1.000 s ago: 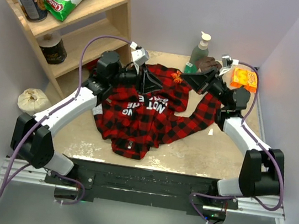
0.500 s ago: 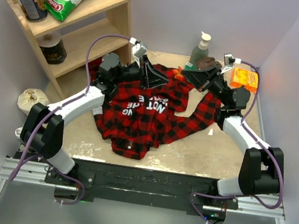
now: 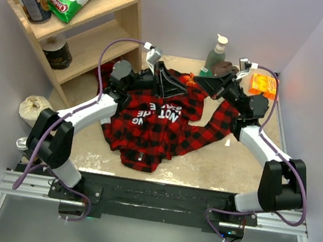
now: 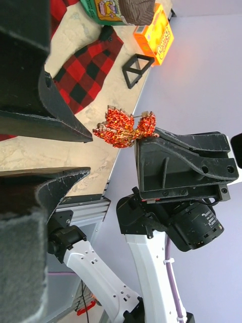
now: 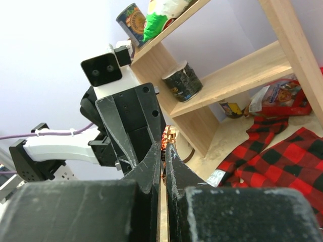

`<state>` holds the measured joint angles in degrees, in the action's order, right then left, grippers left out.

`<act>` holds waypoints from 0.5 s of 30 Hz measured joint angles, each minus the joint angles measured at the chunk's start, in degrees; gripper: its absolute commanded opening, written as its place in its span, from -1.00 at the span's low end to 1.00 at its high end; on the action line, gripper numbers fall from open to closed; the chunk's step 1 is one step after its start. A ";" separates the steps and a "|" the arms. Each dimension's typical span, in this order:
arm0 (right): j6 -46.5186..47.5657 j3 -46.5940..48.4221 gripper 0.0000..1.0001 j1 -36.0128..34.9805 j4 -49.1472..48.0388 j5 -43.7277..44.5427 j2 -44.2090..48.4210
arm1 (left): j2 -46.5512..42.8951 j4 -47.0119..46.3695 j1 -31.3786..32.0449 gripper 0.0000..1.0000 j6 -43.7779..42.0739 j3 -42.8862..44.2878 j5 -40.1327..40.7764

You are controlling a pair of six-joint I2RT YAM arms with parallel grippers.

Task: Remove the brooch from the garment
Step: Adjust the brooch.

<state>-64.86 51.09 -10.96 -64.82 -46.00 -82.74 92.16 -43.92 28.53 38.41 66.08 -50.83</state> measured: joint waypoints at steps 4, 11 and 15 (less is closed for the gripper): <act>0.02 -0.02 -1.00 -0.42 0.04 -0.07 0.55 | 0.48 -0.90 0.04 -0.38 0.22 0.00 -0.55; 0.07 -0.79 -1.00 -0.61 0.09 -0.37 1.73 | 0.87 -2.56 0.00 -0.37 1.60 -0.39 -1.53; 0.44 -1.14 -1.00 -0.70 0.07 -0.48 1.90 | 1.18 -5.60 -0.28 -0.37 3.89 -1.03 -2.12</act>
<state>-64.42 49.95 -11.66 -64.75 -46.48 -80.84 93.34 -49.52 28.25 42.30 65.06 -52.95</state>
